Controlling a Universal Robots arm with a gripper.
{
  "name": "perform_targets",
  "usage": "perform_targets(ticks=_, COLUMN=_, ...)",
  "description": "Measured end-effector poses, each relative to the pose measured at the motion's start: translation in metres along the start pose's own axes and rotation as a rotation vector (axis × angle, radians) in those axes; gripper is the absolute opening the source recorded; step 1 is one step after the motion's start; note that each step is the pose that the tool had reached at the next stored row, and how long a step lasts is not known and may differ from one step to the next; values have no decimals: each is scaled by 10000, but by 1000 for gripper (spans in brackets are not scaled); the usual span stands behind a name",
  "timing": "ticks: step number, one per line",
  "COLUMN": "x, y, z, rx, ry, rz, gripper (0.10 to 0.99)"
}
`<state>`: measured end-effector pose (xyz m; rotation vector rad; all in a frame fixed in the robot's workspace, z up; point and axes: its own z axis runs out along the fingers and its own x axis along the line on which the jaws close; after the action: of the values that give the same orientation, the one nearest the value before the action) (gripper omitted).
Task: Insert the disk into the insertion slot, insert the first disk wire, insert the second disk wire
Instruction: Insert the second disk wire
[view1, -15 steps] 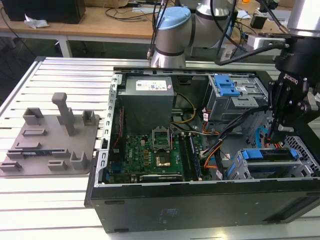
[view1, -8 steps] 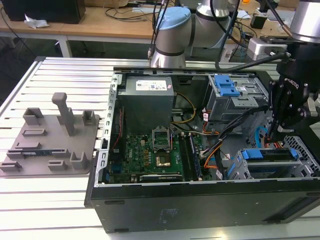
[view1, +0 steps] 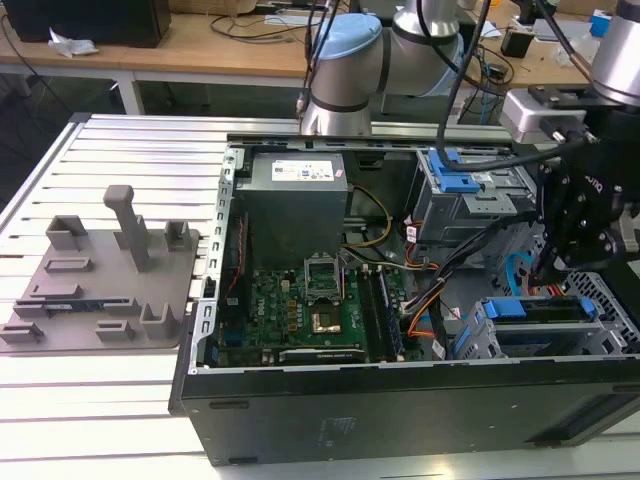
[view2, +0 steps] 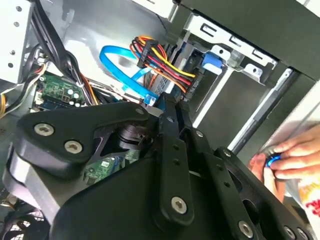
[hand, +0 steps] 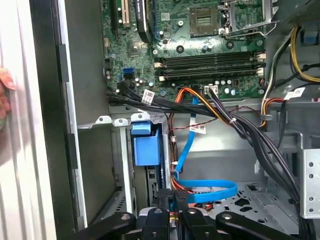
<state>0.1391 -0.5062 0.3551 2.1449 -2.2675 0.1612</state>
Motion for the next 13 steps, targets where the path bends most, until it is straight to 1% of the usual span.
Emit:
perform_targets(ticks=1, x=51, y=-2, z=8, rx=-14, ry=-227, rz=13, gripper=169)
perform_targets(ticks=2, x=80, y=-4, z=11, rx=-19, ry=-335, rz=19, gripper=169)
perform_targets(ticks=3, x=85, y=-4, z=12, rx=-22, ry=-375, rz=22, gripper=169)
perform_targets(ticks=7, x=92, y=-5, z=11, rx=-22, ry=-379, rz=18, gripper=169)
perform_targets(ticks=11, x=156, y=-8, z=20, rx=-23, ry=-414, rz=9, gripper=169)
perform_targets(ticks=12, x=171, y=-8, z=23, rx=-25, ry=-444, rz=7, gripper=169)
perform_targets(ticks=13, x=181, y=-9, z=25, rx=-28, ry=-513, rz=3, gripper=169)
